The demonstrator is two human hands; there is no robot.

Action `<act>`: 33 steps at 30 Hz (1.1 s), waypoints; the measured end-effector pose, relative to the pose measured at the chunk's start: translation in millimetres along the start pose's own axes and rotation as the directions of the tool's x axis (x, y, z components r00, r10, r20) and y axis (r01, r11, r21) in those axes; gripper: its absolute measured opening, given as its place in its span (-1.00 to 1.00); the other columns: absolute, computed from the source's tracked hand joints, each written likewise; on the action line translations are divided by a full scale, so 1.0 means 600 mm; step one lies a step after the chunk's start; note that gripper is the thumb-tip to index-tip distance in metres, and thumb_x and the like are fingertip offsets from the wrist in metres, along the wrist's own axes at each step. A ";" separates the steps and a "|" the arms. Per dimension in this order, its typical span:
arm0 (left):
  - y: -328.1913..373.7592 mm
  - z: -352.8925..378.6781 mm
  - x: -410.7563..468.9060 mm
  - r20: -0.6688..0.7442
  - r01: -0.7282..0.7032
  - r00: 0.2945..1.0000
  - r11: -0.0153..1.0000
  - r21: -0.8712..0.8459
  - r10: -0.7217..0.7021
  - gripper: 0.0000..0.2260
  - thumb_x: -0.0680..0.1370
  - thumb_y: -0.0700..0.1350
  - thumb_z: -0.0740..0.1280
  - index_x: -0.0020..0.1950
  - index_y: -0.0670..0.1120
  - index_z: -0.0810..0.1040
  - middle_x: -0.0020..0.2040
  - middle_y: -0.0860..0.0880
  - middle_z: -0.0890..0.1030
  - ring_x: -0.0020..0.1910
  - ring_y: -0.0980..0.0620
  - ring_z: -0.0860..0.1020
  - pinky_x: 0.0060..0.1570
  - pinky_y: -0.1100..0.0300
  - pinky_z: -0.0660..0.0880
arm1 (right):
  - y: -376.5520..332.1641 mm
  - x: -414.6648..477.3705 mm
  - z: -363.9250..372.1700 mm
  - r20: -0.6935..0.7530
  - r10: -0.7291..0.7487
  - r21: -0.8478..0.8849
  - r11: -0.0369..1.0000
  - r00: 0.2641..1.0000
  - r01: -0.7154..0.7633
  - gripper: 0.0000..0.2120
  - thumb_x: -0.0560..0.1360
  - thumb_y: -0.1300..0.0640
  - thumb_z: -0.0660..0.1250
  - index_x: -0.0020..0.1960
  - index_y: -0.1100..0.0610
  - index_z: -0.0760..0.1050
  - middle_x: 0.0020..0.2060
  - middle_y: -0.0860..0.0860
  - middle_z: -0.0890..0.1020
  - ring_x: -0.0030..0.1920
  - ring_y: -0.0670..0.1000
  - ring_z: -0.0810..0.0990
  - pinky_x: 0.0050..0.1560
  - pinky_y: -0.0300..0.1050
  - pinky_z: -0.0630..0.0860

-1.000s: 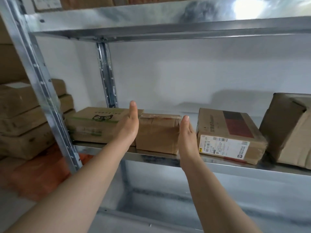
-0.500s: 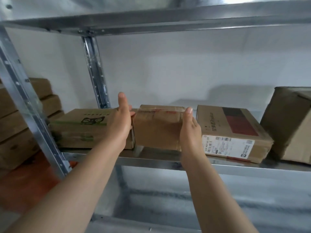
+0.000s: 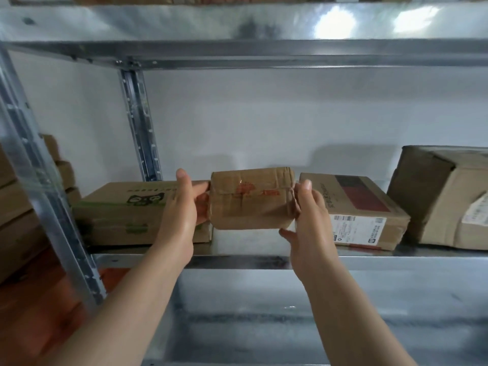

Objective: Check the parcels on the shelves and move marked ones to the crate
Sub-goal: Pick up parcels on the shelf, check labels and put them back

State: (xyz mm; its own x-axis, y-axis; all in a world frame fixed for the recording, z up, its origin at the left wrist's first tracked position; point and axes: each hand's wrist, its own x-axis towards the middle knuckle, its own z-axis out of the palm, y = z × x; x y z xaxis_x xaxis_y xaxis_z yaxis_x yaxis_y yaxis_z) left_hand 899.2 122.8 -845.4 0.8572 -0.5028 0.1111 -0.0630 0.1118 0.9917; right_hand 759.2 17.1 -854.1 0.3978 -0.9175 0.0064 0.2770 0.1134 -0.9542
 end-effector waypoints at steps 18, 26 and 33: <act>0.008 -0.040 0.013 0.326 -0.115 0.938 0.993 -0.034 0.120 -0.46 0.56 0.46 -0.06 0.23 0.33 0.61 0.50 0.13 0.42 0.54 0.01 0.27 0.50 -0.23 0.18 | -0.028 -0.007 -0.029 0.050 0.018 -0.090 0.996 0.999 -0.014 -0.38 0.51 -0.52 0.05 0.33 -0.22 0.57 0.24 -0.26 0.63 0.26 -0.17 0.54 0.40 0.20 0.35; 0.011 -0.043 0.002 0.367 -0.024 0.925 0.980 -0.200 0.098 -0.67 0.69 0.09 0.12 0.35 0.11 0.58 0.15 0.06 0.69 0.15 0.04 0.64 0.01 0.10 0.55 | -0.034 -0.026 -0.023 0.083 0.031 -0.102 0.995 0.996 -0.023 -0.14 0.16 -0.61 0.27 0.28 -0.12 0.61 0.26 -0.13 0.62 0.32 -0.04 0.54 0.36 0.15 0.46; 0.007 -0.051 -0.003 0.381 0.048 0.920 0.938 -0.342 0.091 -0.59 0.55 -0.26 0.33 0.34 0.08 0.58 -0.02 0.01 0.69 -0.21 0.08 0.62 -0.35 0.19 0.55 | -0.040 -0.022 -0.027 0.105 0.064 -0.086 0.995 0.992 -0.055 -0.72 0.51 -0.37 0.29 -0.05 -0.17 0.49 0.06 -0.28 0.52 0.17 -0.13 0.49 0.39 0.06 0.39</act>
State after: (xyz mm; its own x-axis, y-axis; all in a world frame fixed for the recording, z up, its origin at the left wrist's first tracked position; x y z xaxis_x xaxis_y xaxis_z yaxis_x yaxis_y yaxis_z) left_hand 913.2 150.3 -843.6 0.5885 -0.7787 0.2173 0.1573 0.3739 0.9140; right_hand 733.2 20.2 -836.4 0.5043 -0.8632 -0.0233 0.1781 0.1304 -0.9753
